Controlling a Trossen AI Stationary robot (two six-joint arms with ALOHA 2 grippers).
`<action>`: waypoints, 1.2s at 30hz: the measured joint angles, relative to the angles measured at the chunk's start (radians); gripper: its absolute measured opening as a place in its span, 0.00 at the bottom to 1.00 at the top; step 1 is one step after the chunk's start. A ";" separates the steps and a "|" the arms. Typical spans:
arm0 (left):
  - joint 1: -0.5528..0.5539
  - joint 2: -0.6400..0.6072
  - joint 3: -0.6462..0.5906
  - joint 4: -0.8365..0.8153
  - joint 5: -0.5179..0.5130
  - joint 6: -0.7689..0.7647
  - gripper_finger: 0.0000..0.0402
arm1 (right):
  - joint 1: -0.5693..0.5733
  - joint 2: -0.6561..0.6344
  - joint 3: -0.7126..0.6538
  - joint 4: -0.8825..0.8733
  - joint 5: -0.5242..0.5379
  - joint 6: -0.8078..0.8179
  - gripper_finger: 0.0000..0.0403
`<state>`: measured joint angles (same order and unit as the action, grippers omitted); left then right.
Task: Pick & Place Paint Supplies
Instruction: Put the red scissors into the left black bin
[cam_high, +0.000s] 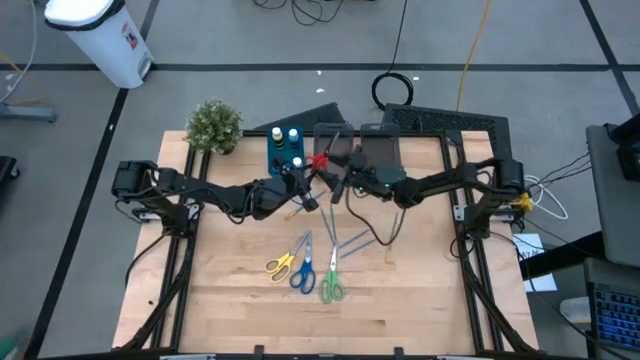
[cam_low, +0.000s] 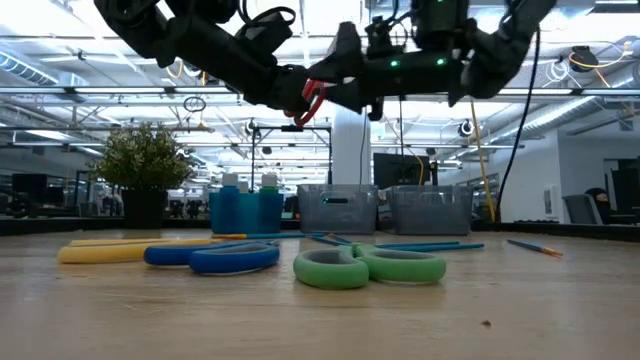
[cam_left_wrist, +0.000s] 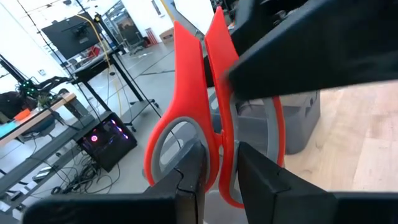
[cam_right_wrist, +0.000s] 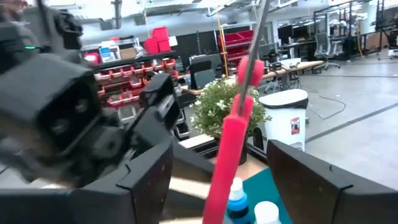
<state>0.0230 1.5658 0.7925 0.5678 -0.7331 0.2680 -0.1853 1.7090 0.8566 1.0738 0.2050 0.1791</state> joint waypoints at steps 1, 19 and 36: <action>-0.002 0.000 0.000 -0.001 0.000 0.000 0.18 | -0.005 0.015 0.011 0.001 0.000 0.000 0.61; -0.012 -0.001 -0.001 -0.062 -0.026 -0.096 0.14 | -0.027 0.066 0.041 0.011 -0.094 0.032 0.05; 0.021 -0.139 -0.001 -0.314 0.334 -0.290 0.69 | -0.226 -0.105 0.053 -0.286 -0.302 0.013 0.05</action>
<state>0.0436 1.4267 0.7915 0.2535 -0.3993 -0.0220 -0.4114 1.6044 0.9096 0.7880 -0.0968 0.1925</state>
